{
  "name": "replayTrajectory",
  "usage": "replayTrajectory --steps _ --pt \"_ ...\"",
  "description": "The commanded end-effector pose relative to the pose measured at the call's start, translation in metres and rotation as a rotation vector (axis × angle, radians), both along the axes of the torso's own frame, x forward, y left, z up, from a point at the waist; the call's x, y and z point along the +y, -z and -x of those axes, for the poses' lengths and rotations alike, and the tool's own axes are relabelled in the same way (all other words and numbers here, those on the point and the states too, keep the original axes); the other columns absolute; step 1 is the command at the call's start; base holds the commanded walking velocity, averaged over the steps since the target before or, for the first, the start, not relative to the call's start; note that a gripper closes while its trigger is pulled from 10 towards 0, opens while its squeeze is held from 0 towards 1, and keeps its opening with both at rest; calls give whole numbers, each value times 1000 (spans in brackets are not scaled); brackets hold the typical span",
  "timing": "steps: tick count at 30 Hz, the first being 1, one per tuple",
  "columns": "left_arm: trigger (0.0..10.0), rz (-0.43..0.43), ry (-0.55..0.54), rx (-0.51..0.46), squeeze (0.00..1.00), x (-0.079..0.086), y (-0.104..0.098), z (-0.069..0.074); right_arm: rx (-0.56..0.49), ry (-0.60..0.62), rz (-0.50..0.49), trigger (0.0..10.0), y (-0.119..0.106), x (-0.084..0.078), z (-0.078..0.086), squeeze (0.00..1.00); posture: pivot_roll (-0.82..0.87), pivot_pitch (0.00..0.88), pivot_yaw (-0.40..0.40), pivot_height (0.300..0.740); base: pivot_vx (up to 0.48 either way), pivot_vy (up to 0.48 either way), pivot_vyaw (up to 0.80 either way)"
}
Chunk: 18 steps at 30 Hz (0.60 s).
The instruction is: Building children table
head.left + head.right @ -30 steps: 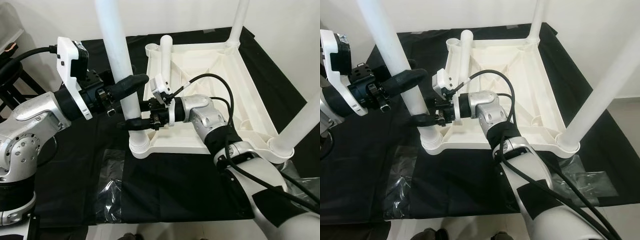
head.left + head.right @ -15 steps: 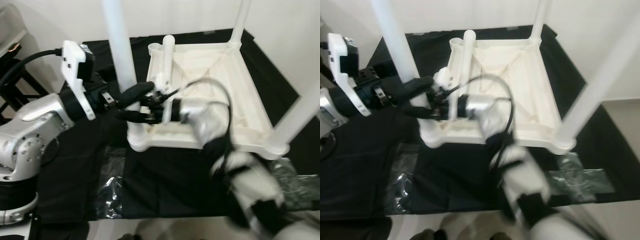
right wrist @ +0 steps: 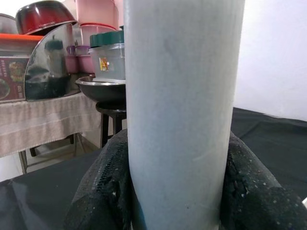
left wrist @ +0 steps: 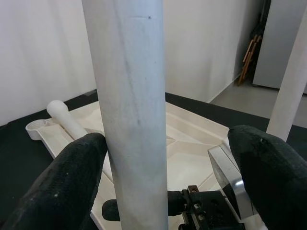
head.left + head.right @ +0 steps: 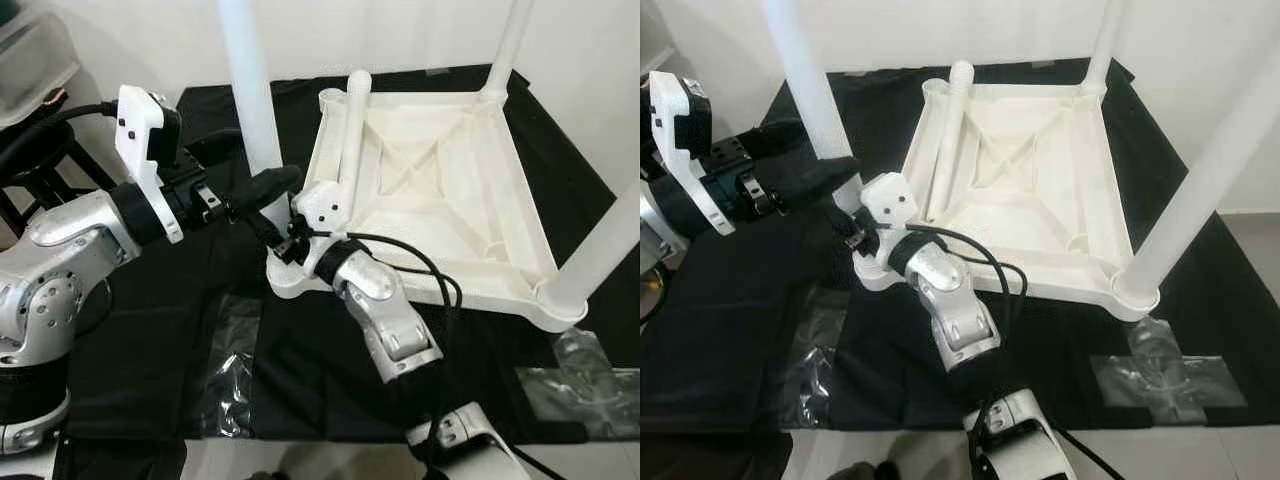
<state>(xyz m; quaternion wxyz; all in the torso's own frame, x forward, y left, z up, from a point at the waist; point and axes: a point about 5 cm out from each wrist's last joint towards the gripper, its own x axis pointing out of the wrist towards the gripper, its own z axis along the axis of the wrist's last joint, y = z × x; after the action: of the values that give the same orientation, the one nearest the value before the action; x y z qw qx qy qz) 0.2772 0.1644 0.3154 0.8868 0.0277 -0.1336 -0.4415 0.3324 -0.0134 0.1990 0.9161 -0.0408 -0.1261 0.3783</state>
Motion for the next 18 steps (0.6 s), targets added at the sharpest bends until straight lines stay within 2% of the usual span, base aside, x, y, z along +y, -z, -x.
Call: replayTrajectory --steps 1,8,9,13,14,15,18 --pt "0 -23 54 -15 0 -7 -1 3 192 -19 44 0 38 20 4 0 35 142 55 740 0 0 0" --pt "0 -36 69 -6 0 -7 1 5 193 28 65 0 29 22 19 0 36 136 59 740 0 0 0" --pt "0 -37 73 -9 0 -7 0 5 163 -9 71 10000 23 26 21 0 34 132 61 740 0 0 0" --pt "0 -41 81 -13 0 -8 -1 6 116 -79 95 10000 15 30 21 0 34 131 61 740 0 0 0" --pt "0 -41 85 -14 0 -9 -1 6 81 -118 88 10000 6 28 17 0 32 130 61 740 0 0 0" --pt "0 -41 87 -14 0 -9 -1 6 59 -174 74 10000 -4 24 11 1000 32 129 61 740 0 0 0" --pt "0 -41 88 -14 0 -9 -1 6 44 -211 62 10000 -11 21 7 1000 32 129 61 740 0 0 0"
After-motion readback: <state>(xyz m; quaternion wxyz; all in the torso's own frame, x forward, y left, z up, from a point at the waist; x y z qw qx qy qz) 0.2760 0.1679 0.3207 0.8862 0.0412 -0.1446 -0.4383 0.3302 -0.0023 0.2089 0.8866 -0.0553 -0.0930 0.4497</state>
